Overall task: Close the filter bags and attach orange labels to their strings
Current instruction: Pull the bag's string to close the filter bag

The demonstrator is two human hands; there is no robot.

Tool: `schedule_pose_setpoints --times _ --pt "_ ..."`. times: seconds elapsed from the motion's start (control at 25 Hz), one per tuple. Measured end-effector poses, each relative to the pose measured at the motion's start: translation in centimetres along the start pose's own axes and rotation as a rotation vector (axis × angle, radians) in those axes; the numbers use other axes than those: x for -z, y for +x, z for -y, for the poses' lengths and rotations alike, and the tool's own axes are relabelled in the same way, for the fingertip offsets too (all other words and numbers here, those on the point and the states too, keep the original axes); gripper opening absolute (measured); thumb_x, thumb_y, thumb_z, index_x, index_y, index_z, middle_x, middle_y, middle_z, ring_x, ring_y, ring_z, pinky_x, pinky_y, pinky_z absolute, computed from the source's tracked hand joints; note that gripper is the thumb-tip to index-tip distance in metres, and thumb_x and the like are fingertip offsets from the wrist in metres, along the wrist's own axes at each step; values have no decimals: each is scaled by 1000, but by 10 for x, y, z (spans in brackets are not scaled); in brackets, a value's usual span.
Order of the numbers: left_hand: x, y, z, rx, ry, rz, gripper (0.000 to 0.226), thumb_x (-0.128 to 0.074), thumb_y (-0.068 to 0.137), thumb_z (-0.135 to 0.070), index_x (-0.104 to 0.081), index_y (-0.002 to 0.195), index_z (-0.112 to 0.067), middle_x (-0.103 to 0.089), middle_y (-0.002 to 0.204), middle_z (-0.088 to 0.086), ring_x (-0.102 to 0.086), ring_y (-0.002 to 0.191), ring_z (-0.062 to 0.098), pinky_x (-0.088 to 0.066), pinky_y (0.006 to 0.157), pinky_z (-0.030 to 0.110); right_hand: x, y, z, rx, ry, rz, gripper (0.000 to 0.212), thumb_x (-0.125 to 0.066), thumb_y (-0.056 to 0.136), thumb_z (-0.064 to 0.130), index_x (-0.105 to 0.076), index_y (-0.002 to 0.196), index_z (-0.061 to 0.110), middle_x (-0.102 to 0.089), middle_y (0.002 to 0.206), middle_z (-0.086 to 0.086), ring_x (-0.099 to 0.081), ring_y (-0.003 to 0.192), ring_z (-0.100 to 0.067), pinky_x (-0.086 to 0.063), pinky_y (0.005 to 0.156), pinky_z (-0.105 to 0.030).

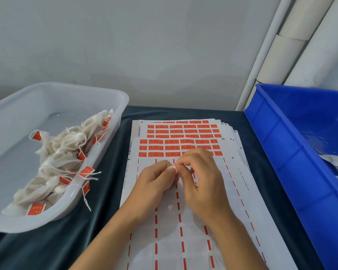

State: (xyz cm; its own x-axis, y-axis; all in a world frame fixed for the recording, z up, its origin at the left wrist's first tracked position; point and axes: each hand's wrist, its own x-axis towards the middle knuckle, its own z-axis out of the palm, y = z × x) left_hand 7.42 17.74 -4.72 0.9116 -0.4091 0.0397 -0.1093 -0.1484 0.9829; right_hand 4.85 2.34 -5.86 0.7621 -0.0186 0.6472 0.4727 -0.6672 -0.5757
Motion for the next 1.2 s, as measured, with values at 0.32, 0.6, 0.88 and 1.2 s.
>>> schedule_pose_setpoints --times 0.32,0.6,0.88,1.2 --pt "-5 0 7 -74 279 -191 18 -63 99 -24 -64 83 -33 -67 79 -15 -63 74 5 -48 60 11 0 1 1 -251 171 47 7 -62 103 23 -67 101 28 -68 95 20 -66 97 -8 -55 79 -15" --pt "-12 -2 7 -118 359 -210 15 -62 101 -27 -62 88 -34 -65 83 -19 -62 79 6 -47 63 11 4 3 0 -411 287 69 9 -63 102 29 -70 97 34 -71 91 20 -68 92 -7 -56 76 -17" --pt "-5 -3 1 -221 192 -189 12 -63 99 -29 -66 91 -37 -68 87 -15 -65 86 12 -50 68 12 6 6 -1 -561 502 130 11 -66 101 26 -75 95 29 -74 88 7 -70 84 -12 -58 77 -22" --pt "-4 2 7 -144 102 -320 11 -66 101 -27 -70 92 -32 -73 88 -9 -70 87 15 -58 73 21 1 2 1 -467 326 184 7 -66 101 33 -71 105 33 -70 94 21 -68 96 -4 -57 80 -16"
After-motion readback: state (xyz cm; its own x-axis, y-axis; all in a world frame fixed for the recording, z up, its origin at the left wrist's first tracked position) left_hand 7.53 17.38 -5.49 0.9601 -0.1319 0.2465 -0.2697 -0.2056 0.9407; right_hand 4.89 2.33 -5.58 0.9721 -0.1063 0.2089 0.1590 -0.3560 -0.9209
